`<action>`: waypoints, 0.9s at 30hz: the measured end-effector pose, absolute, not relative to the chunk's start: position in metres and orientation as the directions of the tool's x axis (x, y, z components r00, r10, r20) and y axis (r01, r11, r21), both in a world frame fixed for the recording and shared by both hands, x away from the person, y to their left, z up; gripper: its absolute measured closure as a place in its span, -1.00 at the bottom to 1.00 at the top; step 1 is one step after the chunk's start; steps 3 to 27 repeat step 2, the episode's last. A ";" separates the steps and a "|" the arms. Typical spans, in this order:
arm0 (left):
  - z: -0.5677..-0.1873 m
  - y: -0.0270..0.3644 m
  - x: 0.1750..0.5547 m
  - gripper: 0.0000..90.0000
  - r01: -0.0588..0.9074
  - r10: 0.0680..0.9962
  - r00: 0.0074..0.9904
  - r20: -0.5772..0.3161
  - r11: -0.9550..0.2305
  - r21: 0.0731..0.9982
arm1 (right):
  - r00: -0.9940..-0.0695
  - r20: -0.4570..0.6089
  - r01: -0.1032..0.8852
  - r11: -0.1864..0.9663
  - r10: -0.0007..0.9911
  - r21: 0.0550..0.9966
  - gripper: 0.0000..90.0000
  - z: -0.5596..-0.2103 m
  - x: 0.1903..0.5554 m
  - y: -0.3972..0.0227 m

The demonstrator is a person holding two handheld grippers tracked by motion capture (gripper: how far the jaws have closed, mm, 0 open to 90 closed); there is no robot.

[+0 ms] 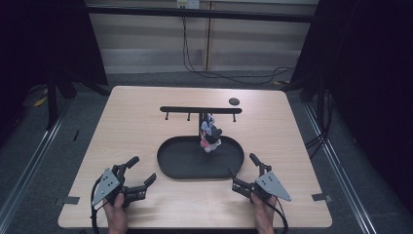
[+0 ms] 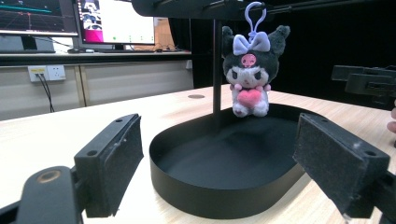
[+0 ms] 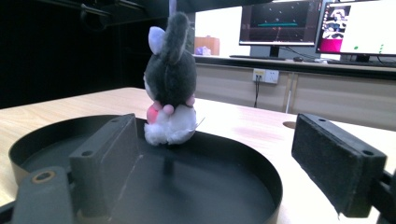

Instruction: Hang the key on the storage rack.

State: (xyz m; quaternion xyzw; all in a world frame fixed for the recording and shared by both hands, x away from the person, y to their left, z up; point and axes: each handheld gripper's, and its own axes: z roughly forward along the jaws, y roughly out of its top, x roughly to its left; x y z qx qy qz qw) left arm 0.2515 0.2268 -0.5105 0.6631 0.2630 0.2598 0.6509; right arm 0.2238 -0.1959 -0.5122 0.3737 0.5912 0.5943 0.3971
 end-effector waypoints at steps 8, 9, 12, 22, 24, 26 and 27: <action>-0.511 0.227 0.251 -0.66 0.010 0.687 0.727 0.003 -0.015 1.000 | -0.416 -0.038 -0.038 0.024 0.908 0.999 -0.68 -0.512 0.223 -0.195; -0.511 0.227 0.251 -0.66 0.010 0.687 0.727 0.003 -0.015 1.000 | -0.416 -0.038 -0.038 0.024 0.908 0.999 -0.68 -0.512 0.223 -0.195; -0.511 0.227 0.251 -0.66 0.010 0.687 0.727 0.003 -0.015 1.000 | -0.416 -0.038 -0.038 0.024 0.908 0.999 -0.68 -0.512 0.223 -0.195; -0.511 0.227 0.251 -0.66 0.010 0.687 0.727 0.003 -0.015 1.000 | -0.416 -0.038 -0.038 0.024 0.908 0.999 -0.68 -0.512 0.223 -0.195; -0.511 0.227 0.251 -0.66 0.010 0.687 0.727 0.003 -0.015 1.000 | -0.416 -0.038 -0.038 0.024 0.908 0.999 -0.68 -0.512 0.223 -0.195; -0.511 0.227 0.251 -0.66 0.010 0.687 0.727 0.003 -0.015 1.000 | -0.416 -0.038 -0.038 0.024 0.908 0.999 -0.68 -0.512 0.223 -0.195; -0.511 0.227 0.251 -0.66 0.010 0.687 0.727 0.003 -0.015 1.000 | -0.416 -0.038 -0.038 0.024 0.908 0.999 -0.68 -0.512 0.223 -0.195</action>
